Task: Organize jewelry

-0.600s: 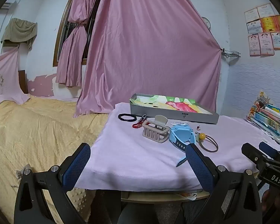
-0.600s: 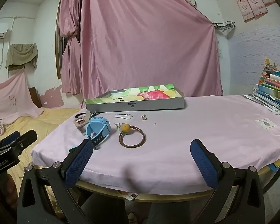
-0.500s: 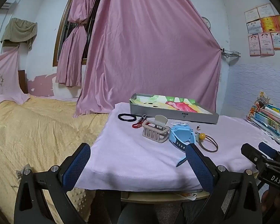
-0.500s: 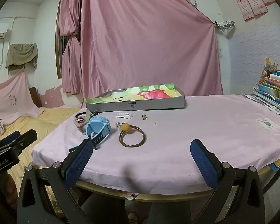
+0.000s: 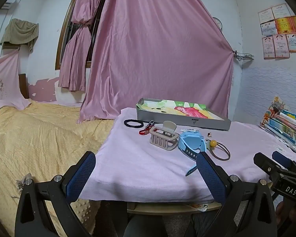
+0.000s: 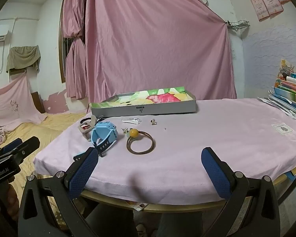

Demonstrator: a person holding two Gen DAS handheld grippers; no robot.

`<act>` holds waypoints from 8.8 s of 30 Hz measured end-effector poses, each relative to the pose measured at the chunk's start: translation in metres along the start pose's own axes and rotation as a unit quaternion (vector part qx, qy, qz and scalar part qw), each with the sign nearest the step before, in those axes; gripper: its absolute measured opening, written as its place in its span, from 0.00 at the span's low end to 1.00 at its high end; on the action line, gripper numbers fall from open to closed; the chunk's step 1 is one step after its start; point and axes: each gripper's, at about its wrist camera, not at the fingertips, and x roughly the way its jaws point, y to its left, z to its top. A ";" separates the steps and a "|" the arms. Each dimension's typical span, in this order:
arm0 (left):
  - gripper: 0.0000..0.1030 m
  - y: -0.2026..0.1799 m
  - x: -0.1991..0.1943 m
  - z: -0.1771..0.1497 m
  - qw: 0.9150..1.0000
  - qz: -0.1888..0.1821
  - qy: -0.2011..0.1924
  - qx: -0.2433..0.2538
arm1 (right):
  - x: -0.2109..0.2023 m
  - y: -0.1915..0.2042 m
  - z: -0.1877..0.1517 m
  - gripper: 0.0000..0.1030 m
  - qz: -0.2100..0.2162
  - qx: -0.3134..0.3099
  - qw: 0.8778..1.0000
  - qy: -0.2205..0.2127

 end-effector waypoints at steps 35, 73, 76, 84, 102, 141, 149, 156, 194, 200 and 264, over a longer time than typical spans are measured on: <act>0.99 0.000 0.000 0.000 1.000 0.000 0.001 0.000 | 0.004 0.001 -0.002 0.99 0.002 0.003 1.000 0.003; 0.99 -0.002 0.010 -0.007 1.000 0.001 0.008 0.001 | 0.014 -0.002 -0.004 0.99 0.005 0.007 1.000 0.014; 0.99 0.001 0.011 -0.007 1.000 0.000 0.012 0.000 | 0.014 -0.002 -0.004 0.99 -0.002 0.003 1.000 0.010; 0.99 0.002 0.026 0.000 0.999 -0.037 0.034 -0.005 | 0.012 -0.015 0.005 0.99 -0.044 -0.006 0.999 -0.023; 0.99 -0.016 0.100 0.025 0.982 -0.113 0.143 -0.051 | 0.084 -0.039 0.038 0.99 0.026 -0.005 0.995 0.094; 0.06 -0.046 0.151 0.030 0.954 -0.152 0.255 -0.032 | 0.154 -0.002 0.039 0.18 0.146 0.010 0.967 0.207; 0.04 -0.055 0.149 0.039 0.955 -0.156 0.248 -0.034 | 0.146 -0.015 0.041 0.17 0.148 0.046 0.971 0.184; 0.04 -0.070 0.147 0.065 0.960 -0.170 0.220 -0.017 | 0.140 -0.033 0.060 0.17 0.141 0.065 0.975 0.157; 0.05 -0.004 0.333 0.135 0.966 -0.058 0.247 -0.046 | 0.325 0.040 0.121 0.18 0.144 0.030 0.962 0.229; 0.08 -0.002 0.333 0.129 0.967 -0.052 0.245 -0.049 | 0.331 0.042 0.116 0.20 0.140 0.028 0.959 0.244; 0.99 0.008 0.109 0.070 0.999 -0.042 0.013 0.007 | 0.076 0.013 0.076 0.98 0.052 -0.032 0.998 -0.028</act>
